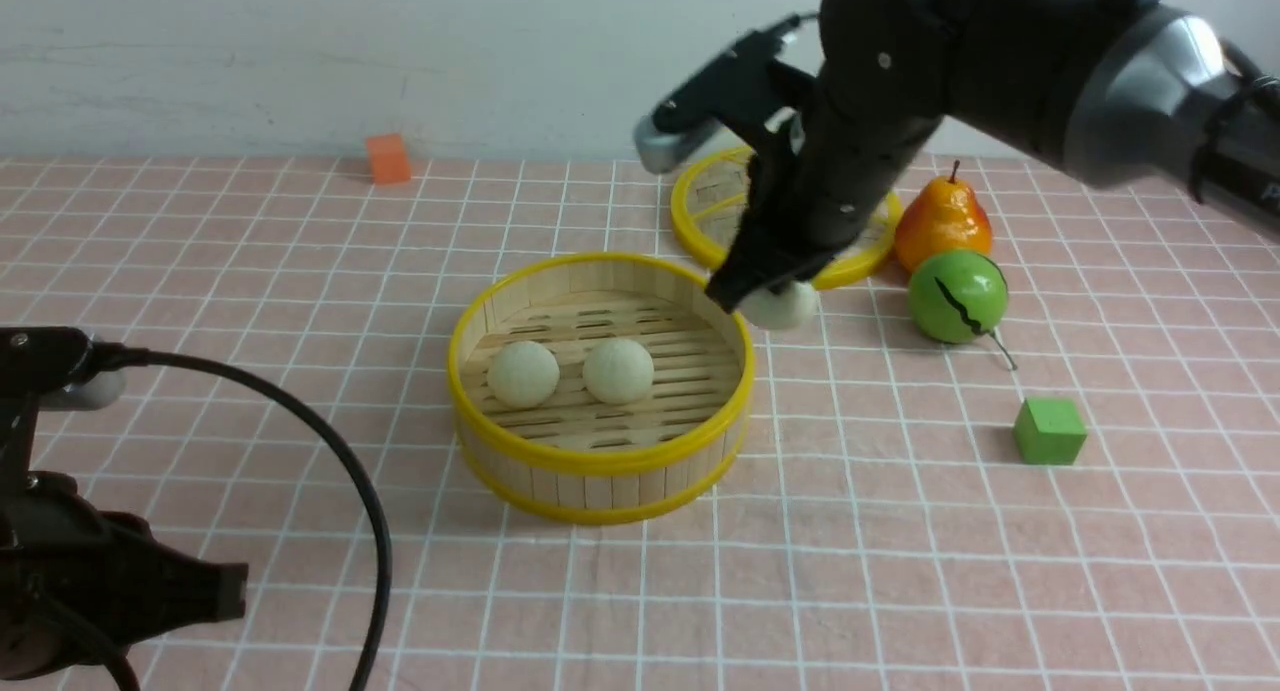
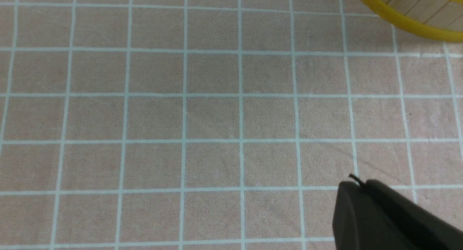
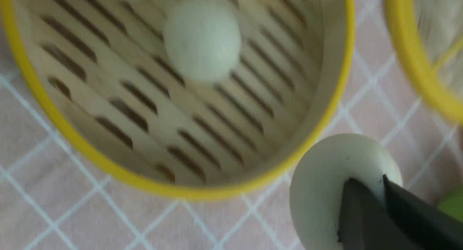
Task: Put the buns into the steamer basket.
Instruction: Use the right arm to put the steamed stuffed bun into the steamer
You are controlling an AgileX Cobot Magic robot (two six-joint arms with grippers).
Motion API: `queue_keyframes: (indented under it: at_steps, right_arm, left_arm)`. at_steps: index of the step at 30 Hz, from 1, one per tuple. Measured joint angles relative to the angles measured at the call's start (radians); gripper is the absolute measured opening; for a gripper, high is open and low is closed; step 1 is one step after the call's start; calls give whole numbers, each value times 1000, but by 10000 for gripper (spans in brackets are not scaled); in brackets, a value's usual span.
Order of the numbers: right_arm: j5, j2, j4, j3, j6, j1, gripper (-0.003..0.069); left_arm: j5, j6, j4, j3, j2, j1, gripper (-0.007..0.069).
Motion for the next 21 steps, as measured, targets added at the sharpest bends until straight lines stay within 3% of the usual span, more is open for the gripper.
queue_keyframes:
  at_steps: [4,8,14,19,21]
  right_arm:
    - [-164,40,-5,-12,-100,26,13]
    - [-291,156,-124,-12,-144,22,13]
    - [-224,231,-154,-11,-118,20,13]
    - [-146,240,-97,-11,-116,20,29]
    - [-118,240,-59,-11,-116,20,71]
  left_arm:
    - [2,0,-8,0,0,0,5]
    - [21,0,-16,0,-2,0,9]
    - [21,0,-17,0,-5,0,15]
    - [20,0,-32,0,-5,0,17]
    - [19,0,-51,0,-5,0,17]
